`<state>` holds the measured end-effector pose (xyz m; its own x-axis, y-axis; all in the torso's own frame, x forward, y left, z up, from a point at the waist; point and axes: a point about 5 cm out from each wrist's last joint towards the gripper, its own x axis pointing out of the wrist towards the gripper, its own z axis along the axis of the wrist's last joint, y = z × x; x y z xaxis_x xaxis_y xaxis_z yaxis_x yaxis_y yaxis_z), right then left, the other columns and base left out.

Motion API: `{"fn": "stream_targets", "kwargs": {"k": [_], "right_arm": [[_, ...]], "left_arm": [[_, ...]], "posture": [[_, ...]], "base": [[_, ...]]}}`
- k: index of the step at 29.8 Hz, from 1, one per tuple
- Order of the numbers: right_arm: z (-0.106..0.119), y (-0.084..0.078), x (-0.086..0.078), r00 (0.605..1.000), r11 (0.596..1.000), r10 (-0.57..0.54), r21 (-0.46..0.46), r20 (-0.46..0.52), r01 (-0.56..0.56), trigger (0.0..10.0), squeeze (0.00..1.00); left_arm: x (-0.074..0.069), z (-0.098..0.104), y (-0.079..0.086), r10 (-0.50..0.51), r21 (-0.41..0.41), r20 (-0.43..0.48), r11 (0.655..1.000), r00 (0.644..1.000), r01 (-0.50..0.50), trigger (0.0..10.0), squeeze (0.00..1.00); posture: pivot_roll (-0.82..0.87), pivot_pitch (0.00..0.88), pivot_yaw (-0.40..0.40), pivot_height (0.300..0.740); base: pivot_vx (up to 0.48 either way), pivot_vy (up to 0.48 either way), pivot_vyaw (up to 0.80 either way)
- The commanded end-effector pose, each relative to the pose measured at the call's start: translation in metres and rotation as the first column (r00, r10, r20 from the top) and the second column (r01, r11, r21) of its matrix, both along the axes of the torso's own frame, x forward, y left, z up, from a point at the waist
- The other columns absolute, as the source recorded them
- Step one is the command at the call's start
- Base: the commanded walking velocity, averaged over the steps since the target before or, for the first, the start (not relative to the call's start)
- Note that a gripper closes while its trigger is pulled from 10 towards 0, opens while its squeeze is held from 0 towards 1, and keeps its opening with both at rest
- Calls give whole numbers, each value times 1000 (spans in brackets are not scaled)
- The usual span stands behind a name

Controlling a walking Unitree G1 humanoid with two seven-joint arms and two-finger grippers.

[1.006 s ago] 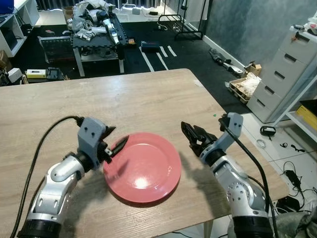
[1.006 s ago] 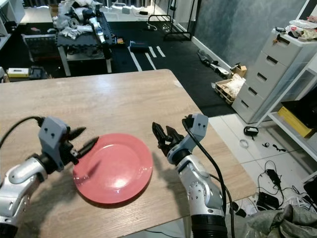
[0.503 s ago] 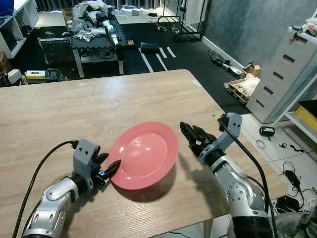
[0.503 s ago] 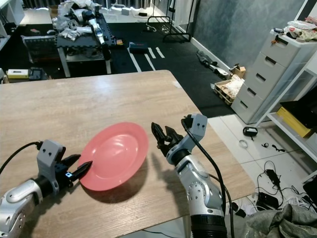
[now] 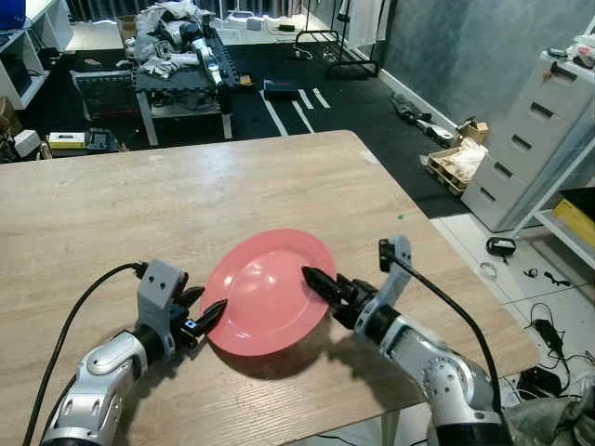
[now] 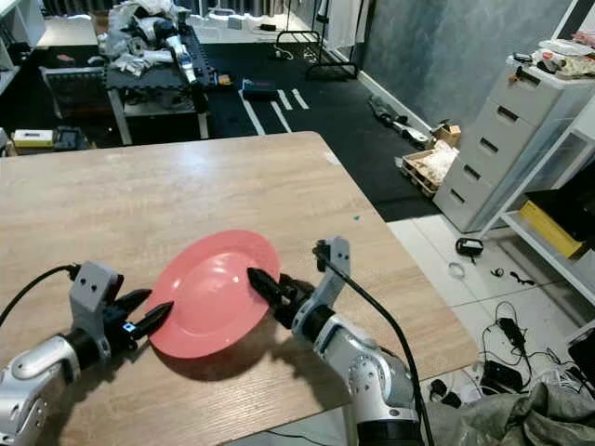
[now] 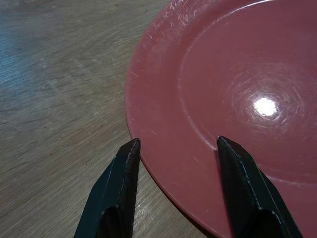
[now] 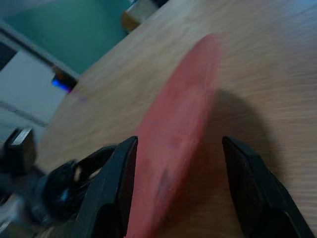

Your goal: Setting the table

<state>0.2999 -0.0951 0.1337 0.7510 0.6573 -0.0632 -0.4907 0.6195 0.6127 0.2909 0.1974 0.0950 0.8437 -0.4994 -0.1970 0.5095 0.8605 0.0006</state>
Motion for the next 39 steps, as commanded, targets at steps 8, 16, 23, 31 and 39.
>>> {"fn": "stream_targets", "kwargs": {"k": [8, 16, 23, 31, 39], "right_arm": [[-8, 25, -11, 981, 984, 140, 129, -134, -123, 0, 0], [-16, 33, -30, 941, 954, 294, 117, -166, -277, 0, 0], [-15, 29, -30, 940, 952, 294, 135, -172, -273, 0, 0], [-1, 20, -20, 970, 965, 223, 165, -102, -204, 0, 106], [21, 5, -3, 996, 977, 88, 197, 0, -86, 0, 463]], "left_arm": [[-9, -23, 0, 2, 11, -108, 1000, 994, -1, 10000, 0], [-7, -22, 0, 0, 21, -100, 1000, 995, 2, 10000, 0], [-2, -11, 3, 9, 26, -47, 1000, 999, -8, 10000, 0], [7, 44, 1, -50, -22, 130, 998, 990, 53, 10000, 0], [11, 90, -5, -101, -47, 259, 992, 961, 117, 10000, 0]], "posture": [[-27, 2, 11, 740], [-29, 0, 9, 740], [-26, 0, 10, 740], [-16, 0, 16, 740], [-16, 0, 20, 740]], "base": [[0, 0, 0], [0, 0, 0], [0, 0, 0], [0, 0, 0], [0, 0, 0]]}}
